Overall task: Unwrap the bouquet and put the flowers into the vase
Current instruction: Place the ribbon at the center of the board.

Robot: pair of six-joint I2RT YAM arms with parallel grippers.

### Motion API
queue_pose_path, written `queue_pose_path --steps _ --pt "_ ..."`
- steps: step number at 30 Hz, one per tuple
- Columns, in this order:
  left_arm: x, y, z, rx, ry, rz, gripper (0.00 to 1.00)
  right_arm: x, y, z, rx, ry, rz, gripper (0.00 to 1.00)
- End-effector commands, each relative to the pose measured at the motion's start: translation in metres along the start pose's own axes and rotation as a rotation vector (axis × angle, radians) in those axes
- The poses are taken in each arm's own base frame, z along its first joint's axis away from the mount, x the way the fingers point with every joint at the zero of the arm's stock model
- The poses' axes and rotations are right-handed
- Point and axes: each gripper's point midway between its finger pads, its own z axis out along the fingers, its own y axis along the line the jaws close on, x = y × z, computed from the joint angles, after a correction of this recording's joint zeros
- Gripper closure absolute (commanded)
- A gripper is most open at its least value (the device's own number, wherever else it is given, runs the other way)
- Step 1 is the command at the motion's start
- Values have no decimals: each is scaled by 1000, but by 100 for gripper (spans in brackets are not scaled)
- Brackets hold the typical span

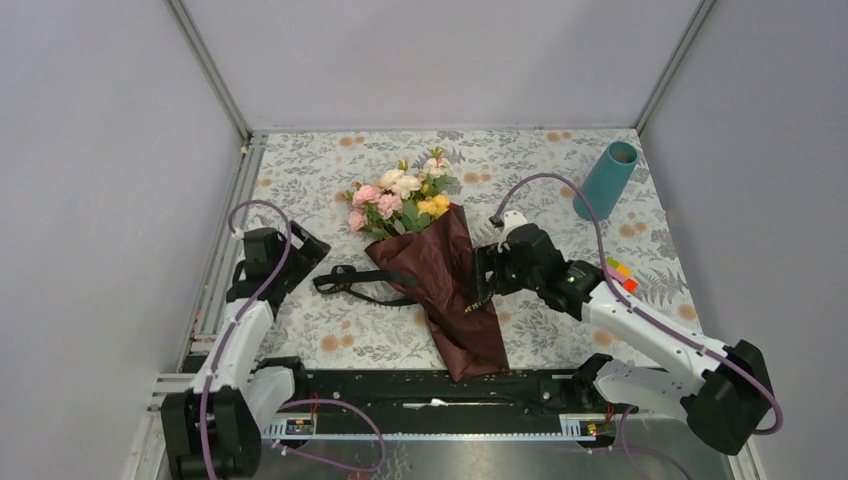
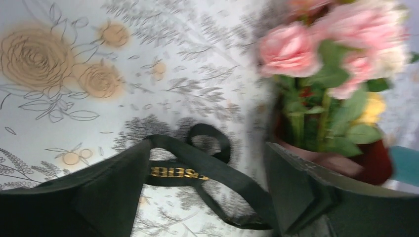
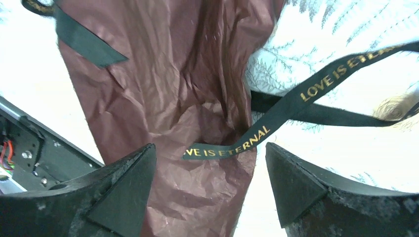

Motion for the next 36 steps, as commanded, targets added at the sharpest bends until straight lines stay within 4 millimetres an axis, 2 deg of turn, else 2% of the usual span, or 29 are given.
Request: queue_pose_path --steps 1,4,7,11,15,21,23,27,36 --pt "-41 -42 -46 105 -125 70 3 -24 1 -21 35 -45 -25 12" --pt "-44 -43 -66 98 -158 145 1 -19 -2 -17 59 -11 -34 13" --pt "-31 -54 -75 148 -117 235 1 -14 -5 -10 60 4 -47 14" --pt "4 -91 -80 320 -43 383 1 -5 -2 5 40 50 -54 16" --pt "39 -131 -83 473 -5 489 1 7 -11 22 86 103 -31 19" --pt "80 -163 -71 485 65 557 1 20 -19 29 139 137 45 20" --pt "87 -164 -62 415 71 555 1 23 -19 30 145 138 68 20" --pt "102 -153 -45 291 98 513 1 33 -27 30 192 138 98 19" --pt "113 -136 -34 198 104 528 2 45 -25 42 207 163 122 22"
